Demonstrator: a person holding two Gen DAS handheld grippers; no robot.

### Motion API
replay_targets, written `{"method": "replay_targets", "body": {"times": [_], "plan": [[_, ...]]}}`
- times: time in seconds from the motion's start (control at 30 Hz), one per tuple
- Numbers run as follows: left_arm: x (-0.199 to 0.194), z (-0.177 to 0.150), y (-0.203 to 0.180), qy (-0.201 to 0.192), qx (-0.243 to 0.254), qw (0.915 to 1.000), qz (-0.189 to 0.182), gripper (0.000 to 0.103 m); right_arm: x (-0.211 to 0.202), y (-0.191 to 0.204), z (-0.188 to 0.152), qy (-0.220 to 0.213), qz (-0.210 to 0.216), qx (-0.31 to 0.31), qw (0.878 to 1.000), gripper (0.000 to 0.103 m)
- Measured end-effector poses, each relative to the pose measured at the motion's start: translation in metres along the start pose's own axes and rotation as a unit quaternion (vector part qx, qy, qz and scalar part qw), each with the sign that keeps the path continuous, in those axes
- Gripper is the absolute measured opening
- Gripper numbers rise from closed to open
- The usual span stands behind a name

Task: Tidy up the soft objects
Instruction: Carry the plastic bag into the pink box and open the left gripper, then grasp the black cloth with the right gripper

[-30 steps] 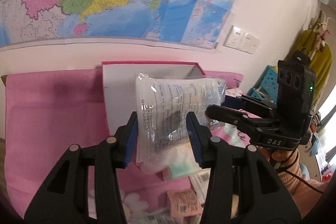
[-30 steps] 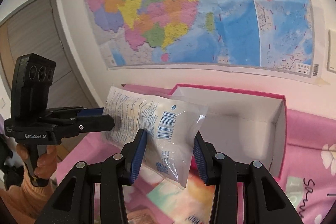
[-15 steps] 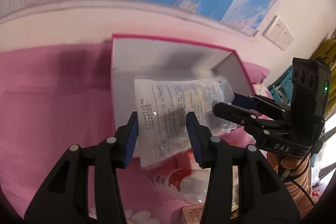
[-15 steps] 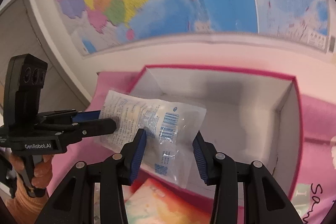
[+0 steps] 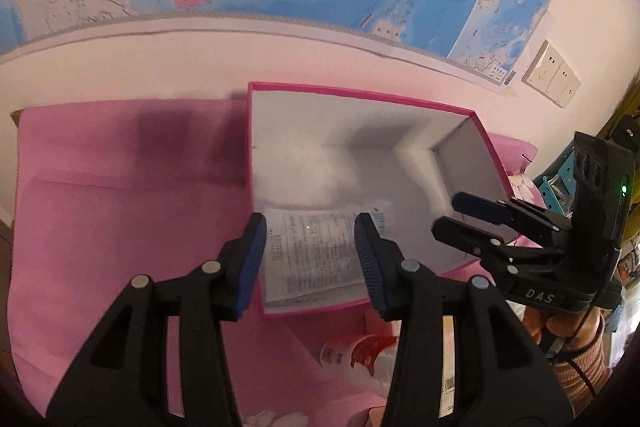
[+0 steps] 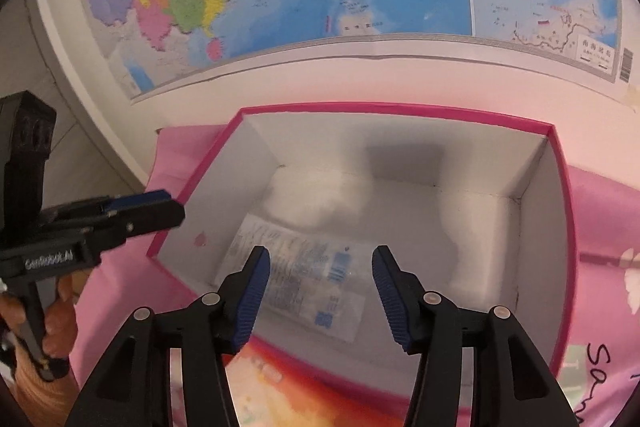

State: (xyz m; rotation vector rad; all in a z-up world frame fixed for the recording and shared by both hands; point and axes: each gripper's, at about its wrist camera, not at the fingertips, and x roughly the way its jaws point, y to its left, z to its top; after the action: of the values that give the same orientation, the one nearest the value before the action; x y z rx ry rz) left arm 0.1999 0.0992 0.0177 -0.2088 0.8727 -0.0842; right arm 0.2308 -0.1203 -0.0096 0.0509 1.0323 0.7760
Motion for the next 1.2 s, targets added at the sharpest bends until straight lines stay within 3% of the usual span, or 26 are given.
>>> {"method": "replay_targets", "body": {"times": [0.3, 0.43, 0.73, 0.83, 1.03, 1.2], "plan": [[-0.063, -0.034, -0.023, -0.053, 0.035, 0.9971, -0.041, 0.054, -0.068, 0.008, -0.04, -0.047, 0.019, -0.029, 0.998, 0.061], [-0.085, -0.059, -0.04, -0.054, 0.058, 0.9942, -0.073, 0.055, -0.094, 0.006, -0.063, -0.057, 0.038, -0.024, 0.997, 0.062], [-0.076, -0.117, -0.091, 0.021, 0.103, 0.9824, -0.154, 0.055, -0.121, -0.028, -0.144, -0.018, 0.023, 0.033, 0.999, 0.064], [-0.062, -0.133, -0.115, 0.06, 0.123, 0.9731, -0.186, 0.055, -0.124, -0.043, -0.176, 0.005, 0.027, 0.064, 0.998, 0.064], [-0.039, -0.162, -0.161, 0.128, 0.17, 0.9494, -0.23, 0.055, -0.123, -0.053, -0.208, 0.025, 0.041, 0.097, 0.994, 0.064], [-0.024, -0.173, -0.179, 0.162, 0.182, 0.941, -0.235, 0.055, -0.118, -0.057, -0.217, 0.025, 0.063, 0.109, 0.992, 0.064]]}}
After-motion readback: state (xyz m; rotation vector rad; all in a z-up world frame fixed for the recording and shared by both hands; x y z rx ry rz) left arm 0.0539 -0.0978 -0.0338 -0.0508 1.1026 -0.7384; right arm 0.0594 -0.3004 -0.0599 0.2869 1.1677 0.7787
